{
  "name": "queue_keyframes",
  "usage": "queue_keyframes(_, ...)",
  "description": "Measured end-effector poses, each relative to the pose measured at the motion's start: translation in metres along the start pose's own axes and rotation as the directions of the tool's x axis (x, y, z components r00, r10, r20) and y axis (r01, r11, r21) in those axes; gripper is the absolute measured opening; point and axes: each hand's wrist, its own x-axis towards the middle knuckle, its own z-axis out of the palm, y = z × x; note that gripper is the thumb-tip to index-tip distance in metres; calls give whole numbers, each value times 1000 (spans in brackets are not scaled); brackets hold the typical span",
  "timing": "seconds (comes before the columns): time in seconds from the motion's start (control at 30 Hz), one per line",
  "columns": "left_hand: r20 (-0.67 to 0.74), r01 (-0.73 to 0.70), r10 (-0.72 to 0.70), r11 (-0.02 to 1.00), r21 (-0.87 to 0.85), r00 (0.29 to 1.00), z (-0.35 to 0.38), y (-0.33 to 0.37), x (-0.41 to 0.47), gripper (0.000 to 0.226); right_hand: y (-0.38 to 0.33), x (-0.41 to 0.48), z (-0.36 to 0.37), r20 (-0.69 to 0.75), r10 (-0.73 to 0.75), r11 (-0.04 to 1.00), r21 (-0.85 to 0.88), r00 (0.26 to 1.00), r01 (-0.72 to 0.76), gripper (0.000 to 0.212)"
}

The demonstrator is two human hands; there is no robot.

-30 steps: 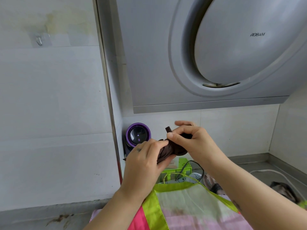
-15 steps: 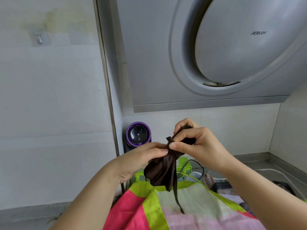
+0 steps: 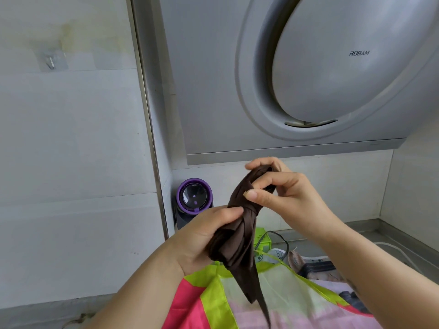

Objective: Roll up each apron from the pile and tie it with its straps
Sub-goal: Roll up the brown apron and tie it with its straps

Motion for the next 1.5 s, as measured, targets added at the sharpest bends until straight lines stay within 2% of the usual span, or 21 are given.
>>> queue_keyframes(0.1,-101,-116,120,993,37,988,6,0,-1,15,8,-3,2,-193,-17,996,-87,981,0,23)
queue_keyframes(0.17,-155,-177,181,984,34,971,6,0,-2,14,9,-8,6,-278,-31,999,-16,960,27,24)
queue_keyframes(0.27,-221,-229,245,969,98,944,4,1,-2,21,5,-13,9,-190,20,991,133,982,6,21)
queue_keyframes(0.43,-244,-242,271,960,144,931,4,-1,-5,20,-11,-11,6,0,66,986,155,998,-65,20)
queue_keyframes(0.5,-273,-231,294,943,240,916,4,-2,-4,28,-12,-7,6,29,56,992,109,998,-59,12)
queue_keyframes(0.6,-315,-209,381,860,465,869,7,-3,-3,53,-8,-2,11,-57,39,999,-4,998,-39,6)
queue_keyframes(0.67,-338,-200,439,806,557,832,12,-5,-3,57,-5,-1,13,-138,35,998,-53,990,-43,13)
queue_keyframes(0.73,-360,-193,476,777,599,802,15,-6,-3,57,-5,-1,17,-194,27,996,-84,981,-44,22)
queue_keyframes(0.87,-372,-194,497,765,614,784,18,-3,-4,55,-5,-1,24,-314,22,996,-76,949,-48,22)
queue_keyframes(0.93,-372,-199,503,763,615,780,20,-1,-4,49,-3,-1,26,-340,-70,984,-180,938,8,19)
queue_keyframes(1.0,-386,-195,506,766,613,771,20,1,-4,43,0,-2,27,-293,-231,924,-365,928,114,6)
queue_keyframes(1.07,-405,-188,498,778,600,767,15,3,-5,45,5,-2,25,-170,-314,841,-507,934,190,16)
queue_keyframes(1.17,-392,-162,465,783,600,794,6,4,-8,51,11,-4,16,82,-252,735,-631,964,246,31)
queue_keyframes(1.23,-385,-125,436,778,616,814,3,3,-9,51,8,-1,10,178,-225,656,-699,958,284,32)
queue_keyframes(1.33,-398,-103,444,760,641,803,1,2,-6,30,0,9,10,254,-247,568,-744,935,352,25)
queue_keyframes(1.4,-395,-97,440,758,645,807,1,1,-5,25,-1,14,13,291,-250,502,-776,923,381,30)
queue_keyframes(1.47,-380,-98,420,767,634,824,1,0,-5,25,0,16,13,315,-219,505,-773,924,383,28)
queue_keyframes(1.5,-369,-98,406,772,628,836,1,-1,-6,30,0,16,12,321,-176,548,-753,930,364,24)
